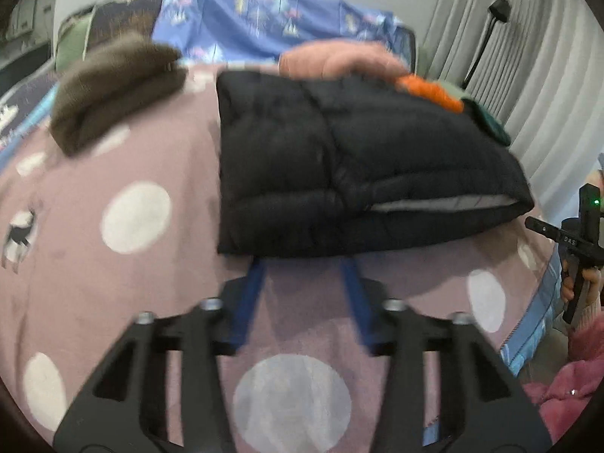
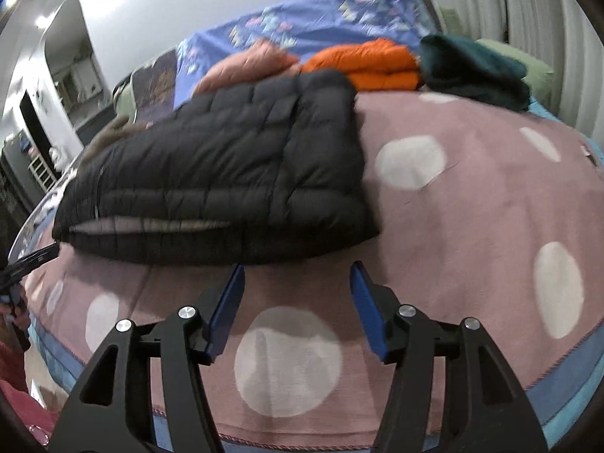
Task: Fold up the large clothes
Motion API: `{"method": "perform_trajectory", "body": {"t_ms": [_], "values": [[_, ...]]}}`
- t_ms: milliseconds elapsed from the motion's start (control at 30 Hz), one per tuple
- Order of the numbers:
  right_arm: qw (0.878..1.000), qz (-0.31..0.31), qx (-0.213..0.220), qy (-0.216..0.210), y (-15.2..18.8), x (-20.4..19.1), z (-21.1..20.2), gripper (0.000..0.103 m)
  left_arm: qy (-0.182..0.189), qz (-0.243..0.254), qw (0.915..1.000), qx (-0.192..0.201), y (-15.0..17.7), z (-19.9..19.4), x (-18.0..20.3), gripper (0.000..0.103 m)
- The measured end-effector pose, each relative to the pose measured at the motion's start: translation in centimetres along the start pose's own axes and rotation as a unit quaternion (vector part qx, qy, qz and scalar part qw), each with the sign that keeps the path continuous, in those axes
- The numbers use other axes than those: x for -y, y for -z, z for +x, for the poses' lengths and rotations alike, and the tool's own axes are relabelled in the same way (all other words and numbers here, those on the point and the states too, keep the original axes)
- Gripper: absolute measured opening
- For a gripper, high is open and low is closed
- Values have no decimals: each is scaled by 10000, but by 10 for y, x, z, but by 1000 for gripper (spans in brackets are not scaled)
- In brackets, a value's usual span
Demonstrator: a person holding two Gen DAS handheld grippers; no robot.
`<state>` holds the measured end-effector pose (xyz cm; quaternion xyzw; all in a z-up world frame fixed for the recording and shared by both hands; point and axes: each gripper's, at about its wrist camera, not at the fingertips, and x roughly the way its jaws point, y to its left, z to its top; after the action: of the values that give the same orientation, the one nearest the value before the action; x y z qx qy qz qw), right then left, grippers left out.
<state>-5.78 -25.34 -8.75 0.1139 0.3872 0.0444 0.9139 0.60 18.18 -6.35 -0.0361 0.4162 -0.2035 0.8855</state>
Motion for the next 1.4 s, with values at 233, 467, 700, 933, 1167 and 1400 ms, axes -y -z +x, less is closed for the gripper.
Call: {"method": "perform_trajectory", "body": {"t_ms": [233, 467, 700, 933, 1167, 1400], "values": [[9995, -243, 184, -50, -14, -17, -1, 40, 118, -45, 9998, -121, -13, 17, 7, 26], [9960, -536, 703, -111, -44, -32, -26, 37, 157, 510, 9977, 406, -45, -15, 33, 26], [9894, -293, 1324, -525, -117, -31, -40, 38, 273, 259, 9943, 999, -113, -17, 30, 29], [9819, -269, 1846, -341, -172, -41, -39, 54, 103, -32, 9887, 1496, -176, -6, 25, 56], [9894, -647, 1221, 455, -172, -56, 45, 54, -356, 300, 9914, 1227, -203, 49, 35, 72], [9901, -386, 437, 1280, -161, -24, 145, 64, -1546, 970, 9812, 632, -183, 136, 32, 94]]}}
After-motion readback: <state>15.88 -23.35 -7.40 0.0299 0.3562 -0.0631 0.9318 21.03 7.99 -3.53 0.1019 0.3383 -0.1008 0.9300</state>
